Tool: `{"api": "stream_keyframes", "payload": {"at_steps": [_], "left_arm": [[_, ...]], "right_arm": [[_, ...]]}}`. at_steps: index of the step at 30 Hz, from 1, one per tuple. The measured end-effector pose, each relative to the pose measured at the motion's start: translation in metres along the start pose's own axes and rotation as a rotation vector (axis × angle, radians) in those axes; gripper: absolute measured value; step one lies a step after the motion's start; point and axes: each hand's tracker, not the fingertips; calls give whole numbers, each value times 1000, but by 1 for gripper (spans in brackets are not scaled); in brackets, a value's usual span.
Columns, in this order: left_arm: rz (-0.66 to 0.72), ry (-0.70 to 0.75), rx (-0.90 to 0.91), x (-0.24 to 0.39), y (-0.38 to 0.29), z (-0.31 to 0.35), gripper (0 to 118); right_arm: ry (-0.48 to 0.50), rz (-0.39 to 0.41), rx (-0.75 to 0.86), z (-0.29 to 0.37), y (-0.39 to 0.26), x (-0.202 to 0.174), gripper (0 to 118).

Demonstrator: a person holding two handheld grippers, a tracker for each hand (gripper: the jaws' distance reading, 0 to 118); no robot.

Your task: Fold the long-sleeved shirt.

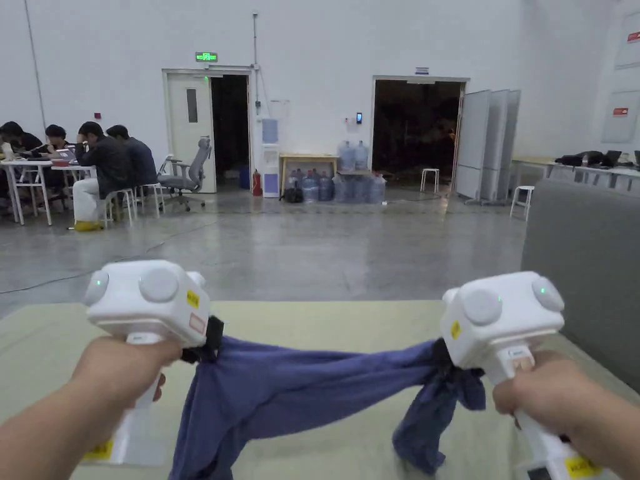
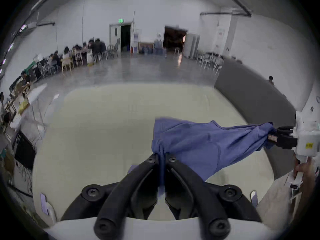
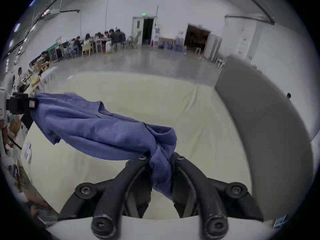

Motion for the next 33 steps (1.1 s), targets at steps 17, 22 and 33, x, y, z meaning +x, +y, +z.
{"api": "stream_keyframes", "payload": {"at_steps": [17, 22, 33], "left_arm": [[20, -14, -229, -19, -242, -62, 0], [-23, -29, -250, -11, -301, -34, 0], [94, -34, -278, -16, -368, -40, 10]], "right_arm": [[157, -46, -262, -66, -252, -17, 13], [178, -87, -293, -50, -305, -19, 13], [122, -14, -287, -50, -339, -41, 47]]}}
